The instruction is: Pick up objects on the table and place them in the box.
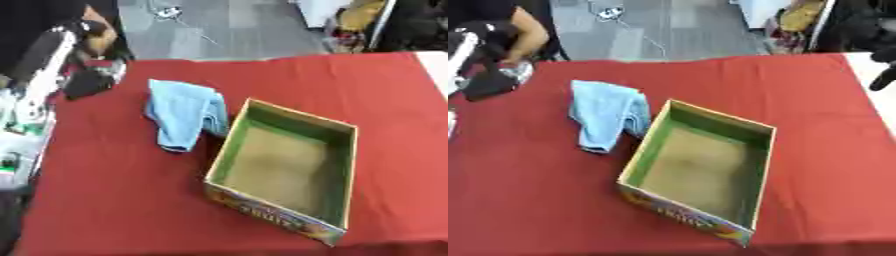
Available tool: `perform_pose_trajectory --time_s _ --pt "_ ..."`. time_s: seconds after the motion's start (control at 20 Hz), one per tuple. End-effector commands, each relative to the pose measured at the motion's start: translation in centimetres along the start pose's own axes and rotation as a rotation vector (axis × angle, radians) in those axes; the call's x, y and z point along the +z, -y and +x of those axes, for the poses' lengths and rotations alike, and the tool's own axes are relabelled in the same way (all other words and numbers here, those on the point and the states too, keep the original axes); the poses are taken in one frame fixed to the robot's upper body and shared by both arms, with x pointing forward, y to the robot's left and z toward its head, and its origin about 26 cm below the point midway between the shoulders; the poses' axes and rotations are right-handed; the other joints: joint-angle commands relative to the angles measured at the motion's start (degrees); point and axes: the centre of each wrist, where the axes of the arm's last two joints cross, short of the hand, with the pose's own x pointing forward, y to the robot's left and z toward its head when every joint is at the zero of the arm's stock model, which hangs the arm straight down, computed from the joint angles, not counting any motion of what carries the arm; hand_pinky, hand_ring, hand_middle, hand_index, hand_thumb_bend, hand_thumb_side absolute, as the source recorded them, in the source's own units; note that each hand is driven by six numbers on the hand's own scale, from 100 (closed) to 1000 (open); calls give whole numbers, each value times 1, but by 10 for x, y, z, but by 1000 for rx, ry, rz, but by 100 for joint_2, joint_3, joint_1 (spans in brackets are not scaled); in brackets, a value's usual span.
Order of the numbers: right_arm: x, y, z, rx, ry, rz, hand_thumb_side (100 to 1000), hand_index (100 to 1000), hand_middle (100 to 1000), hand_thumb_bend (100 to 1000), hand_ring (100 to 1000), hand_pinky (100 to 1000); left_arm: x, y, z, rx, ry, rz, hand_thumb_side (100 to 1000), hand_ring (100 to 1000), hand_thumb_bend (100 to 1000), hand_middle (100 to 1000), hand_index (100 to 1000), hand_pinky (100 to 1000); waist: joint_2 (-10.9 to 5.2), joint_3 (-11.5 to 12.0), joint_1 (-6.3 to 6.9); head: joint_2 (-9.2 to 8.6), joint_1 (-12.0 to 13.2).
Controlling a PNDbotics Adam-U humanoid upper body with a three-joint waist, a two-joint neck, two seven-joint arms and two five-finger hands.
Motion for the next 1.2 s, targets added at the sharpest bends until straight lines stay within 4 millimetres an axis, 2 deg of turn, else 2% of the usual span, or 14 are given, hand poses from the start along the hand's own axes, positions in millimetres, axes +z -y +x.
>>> perform_pose_trajectory --time_s 0.05,0.15,0.3,0.5,0.65,0.85,1.0,1.2 --pt "-4 5 6 24 15 33 638 948 803 157 755 537 -9 -33 4 -203 57 -145 599 624 790 833 955 581 -68 -28 23 -5 54" --pt "-4 5 6 22 16 39 639 948 804 157 755 537 -21 -45 5 -260 86 -254 631 611 818 845 963 580 -78 -52 45 -5 75" --pt "-5 5 6 19 17 45 639 948 803 157 754 537 -40 -52 7 -282 118 -370 656 611 834 856 971 583 -89 -72 62 -5 83" --pt "-5 5 5 14 19 50 639 948 804 156 753 536 -70 -38 15 -258 152 -469 704 601 830 867 972 569 -100 -89 57 -5 127" --pt "-5 4 5 12 20 50 639 949 803 155 752 536 -93 -13 16 -217 137 -524 735 594 801 880 970 559 -102 -87 40 -5 157" --pt "-5 4 5 9 25 49 639 949 802 154 750 535 -120 37 10 -173 56 -603 756 599 809 887 976 567 -90 -98 14 -5 225" --pt "-6 3 5 7 30 49 639 949 802 153 750 535 -132 79 4 -163 -20 -658 767 601 810 894 977 568 -69 -107 -4 -5 254" --pt "-7 3 5 5 35 50 639 950 802 152 749 534 -137 111 1 -158 -50 -672 773 600 808 894 974 566 -51 -107 -13 -5 278"
